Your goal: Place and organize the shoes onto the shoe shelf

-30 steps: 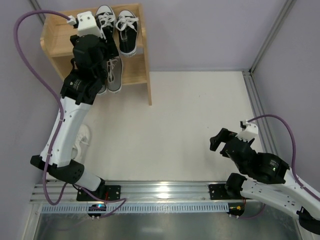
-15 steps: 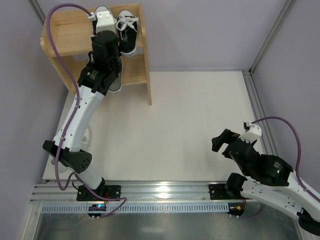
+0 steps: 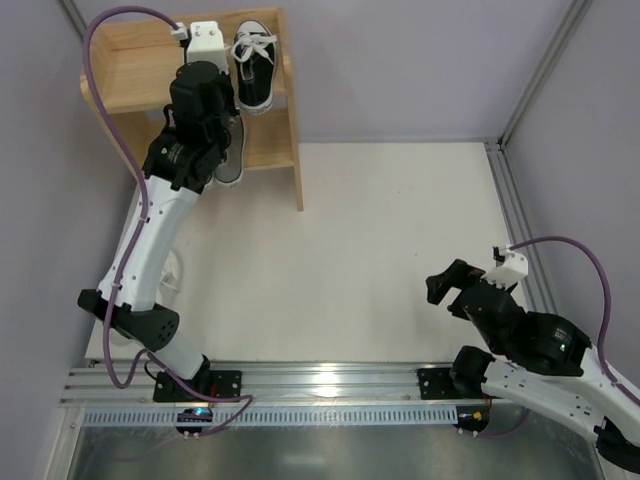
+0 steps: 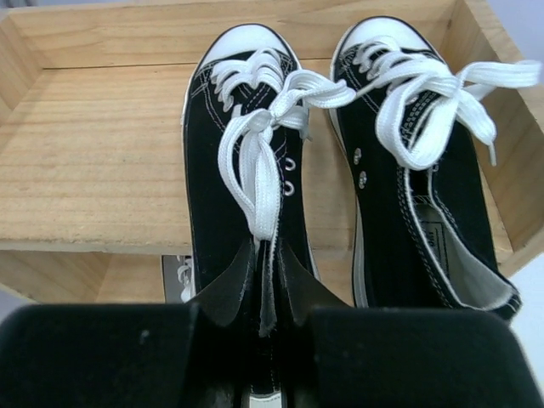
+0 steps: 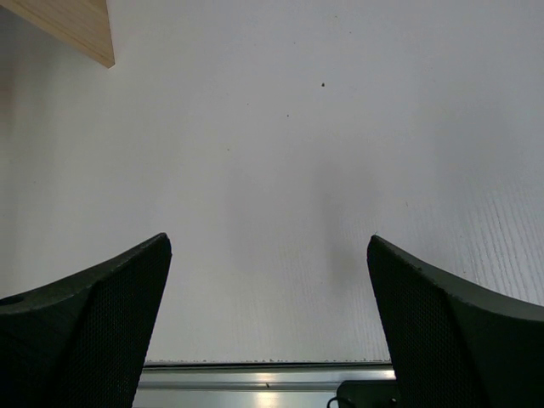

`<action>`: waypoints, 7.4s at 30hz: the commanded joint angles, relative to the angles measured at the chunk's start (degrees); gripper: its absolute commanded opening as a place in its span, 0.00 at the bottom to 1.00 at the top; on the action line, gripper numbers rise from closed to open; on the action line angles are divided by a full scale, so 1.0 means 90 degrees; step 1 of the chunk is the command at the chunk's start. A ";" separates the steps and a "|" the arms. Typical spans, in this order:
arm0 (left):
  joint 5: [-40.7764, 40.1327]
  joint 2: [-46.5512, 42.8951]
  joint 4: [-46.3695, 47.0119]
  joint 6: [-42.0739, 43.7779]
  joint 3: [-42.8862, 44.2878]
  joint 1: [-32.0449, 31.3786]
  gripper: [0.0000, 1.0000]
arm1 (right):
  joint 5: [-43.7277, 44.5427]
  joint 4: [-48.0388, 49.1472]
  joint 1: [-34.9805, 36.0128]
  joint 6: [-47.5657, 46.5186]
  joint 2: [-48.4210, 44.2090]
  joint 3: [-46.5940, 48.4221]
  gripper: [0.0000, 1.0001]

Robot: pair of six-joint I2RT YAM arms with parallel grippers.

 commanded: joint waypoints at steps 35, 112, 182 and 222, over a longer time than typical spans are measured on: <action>0.1874 0.0236 0.0645 0.0046 0.0174 0.0647 0.00 | 0.0309 -0.0104 -0.0013 -0.0037 -0.0182 -0.0054 0.97; 0.1687 -0.2596 -0.3963 -0.0891 -0.5335 0.1732 1.00 | -0.2287 0.3382 -0.0013 -0.1697 0.0678 -0.1616 0.97; 0.1747 -0.1229 -0.1405 -0.0032 -0.7082 0.5813 0.77 | -0.2357 0.3411 -0.0013 -0.1931 0.0521 -0.1988 0.97; 0.4735 -0.1609 -0.1415 -0.0773 -0.6301 0.4447 0.00 | -0.1839 0.2874 -0.0013 -0.1297 0.0648 -0.1773 0.97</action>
